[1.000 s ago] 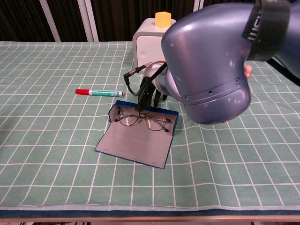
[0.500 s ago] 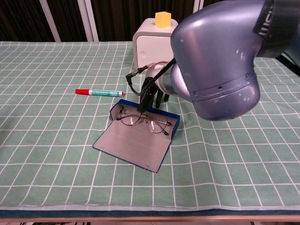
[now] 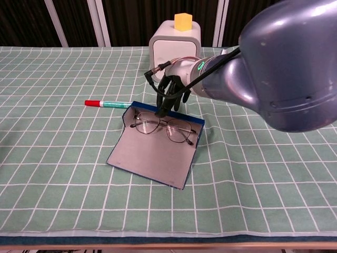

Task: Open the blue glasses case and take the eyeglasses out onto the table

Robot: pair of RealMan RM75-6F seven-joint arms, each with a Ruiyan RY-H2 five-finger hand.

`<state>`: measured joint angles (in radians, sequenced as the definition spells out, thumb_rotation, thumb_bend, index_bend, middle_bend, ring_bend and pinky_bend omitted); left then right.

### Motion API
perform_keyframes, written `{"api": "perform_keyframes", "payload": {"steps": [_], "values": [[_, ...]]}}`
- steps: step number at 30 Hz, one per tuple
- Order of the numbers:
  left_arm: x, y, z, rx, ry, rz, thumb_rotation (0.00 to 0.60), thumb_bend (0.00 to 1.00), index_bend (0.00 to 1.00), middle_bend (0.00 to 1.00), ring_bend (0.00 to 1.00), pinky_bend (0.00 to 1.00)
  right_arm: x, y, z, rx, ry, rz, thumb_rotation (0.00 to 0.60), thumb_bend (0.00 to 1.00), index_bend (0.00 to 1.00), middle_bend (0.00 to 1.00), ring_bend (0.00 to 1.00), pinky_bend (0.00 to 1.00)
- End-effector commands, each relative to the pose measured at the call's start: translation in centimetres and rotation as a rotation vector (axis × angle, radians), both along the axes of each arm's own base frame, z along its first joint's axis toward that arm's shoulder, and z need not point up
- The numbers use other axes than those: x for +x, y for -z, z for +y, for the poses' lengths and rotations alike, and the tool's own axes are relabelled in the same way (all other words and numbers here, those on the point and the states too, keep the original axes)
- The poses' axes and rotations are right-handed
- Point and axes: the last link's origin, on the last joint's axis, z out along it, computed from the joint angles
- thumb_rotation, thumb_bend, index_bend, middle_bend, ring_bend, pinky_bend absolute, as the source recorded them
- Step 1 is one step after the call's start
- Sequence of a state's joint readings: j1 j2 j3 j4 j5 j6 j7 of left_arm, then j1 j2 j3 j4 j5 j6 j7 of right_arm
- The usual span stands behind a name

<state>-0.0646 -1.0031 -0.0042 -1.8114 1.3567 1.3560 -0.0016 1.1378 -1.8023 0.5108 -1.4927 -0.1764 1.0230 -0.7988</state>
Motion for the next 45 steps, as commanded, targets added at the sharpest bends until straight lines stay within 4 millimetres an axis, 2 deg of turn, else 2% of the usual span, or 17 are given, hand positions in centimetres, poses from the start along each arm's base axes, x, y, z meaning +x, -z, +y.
{"api": "perform_keyframes", "payload": {"steps": [1, 20, 28, 33, 45], "values": [[0.0, 0.0, 0.0, 0.0, -0.002, -0.001, 0.6, 0.45, 0.02, 0.0, 0.0, 0.0, -0.5, -1.1, -0.1, -0.022, -0.057, -0.024, 0.6, 0.45, 0.56, 0.57, 0.44, 0.25], [-0.1, 0.0, 0.1, 0.005, -0.006, 0.004, 0.6, 0.45, 0.02, 0.0, 0.0, 0.0, -2.1, -4.7, -0.8, -0.194, -0.416, 0.147, 0.6, 0.45, 0.57, 0.57, 0.44, 0.24], [0.0, 0.0, 0.0, 0.006, -0.007, 0.006, 0.6, 0.45, 0.02, 0.0, 0.0, 0.0, -2.5, -5.5, -1.5, -0.191, -0.42, 0.147, 0.6, 0.45, 0.57, 0.57, 0.44, 0.24], [0.0, -0.1, 0.0, 0.011, -0.004, 0.006, 0.6, 0.45, 0.02, 0.0, 0.0, 0.0, -2.7, -6.2, -2.9, -0.226, -0.406, 0.143, 0.6, 0.45, 0.57, 0.56, 0.44, 0.24], [-0.1, -0.1, 0.1, 0.01, -0.005, 0.008, 0.6, 0.45, 0.02, 0.0, 0.0, 0.0, -4.5, -11.4, -4.7, -0.293, -0.397, 0.164, 0.6, 0.45, 0.57, 0.55, 0.43, 0.24]]}}
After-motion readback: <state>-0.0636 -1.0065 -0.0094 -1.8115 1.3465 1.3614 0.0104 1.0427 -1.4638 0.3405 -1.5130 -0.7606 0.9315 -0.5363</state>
